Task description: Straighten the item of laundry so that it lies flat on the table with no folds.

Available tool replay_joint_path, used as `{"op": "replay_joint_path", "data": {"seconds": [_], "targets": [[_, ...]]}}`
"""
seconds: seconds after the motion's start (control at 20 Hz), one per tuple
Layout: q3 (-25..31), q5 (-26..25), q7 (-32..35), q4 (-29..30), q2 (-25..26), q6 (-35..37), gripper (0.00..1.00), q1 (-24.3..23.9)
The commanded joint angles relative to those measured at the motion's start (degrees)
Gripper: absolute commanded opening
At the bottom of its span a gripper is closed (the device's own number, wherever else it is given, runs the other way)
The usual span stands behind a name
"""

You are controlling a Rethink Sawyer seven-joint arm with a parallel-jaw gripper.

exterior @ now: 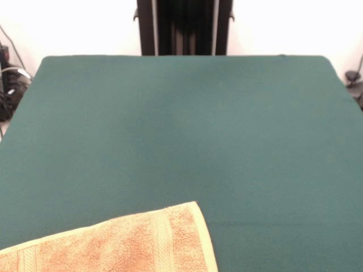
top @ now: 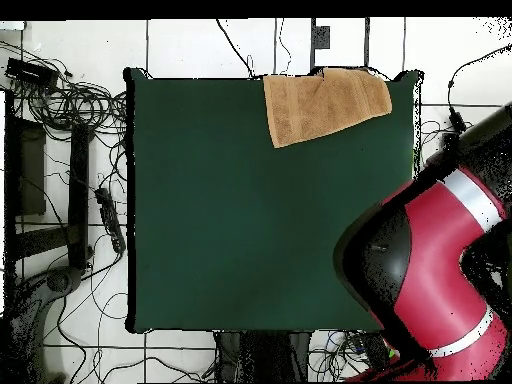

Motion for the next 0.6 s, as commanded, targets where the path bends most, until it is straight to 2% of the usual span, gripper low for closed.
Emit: {"op": "replay_joint_path", "data": {"seconds": [0.05, 0.6], "targets": [[-8.73, -2.05, 22.12, -5.75, 0.17, -1.41, 0.00, 3.76], [-8.44, -1.41, 22.57, -6.03, 1.98, -2.10, 0.00, 3.86]]}}
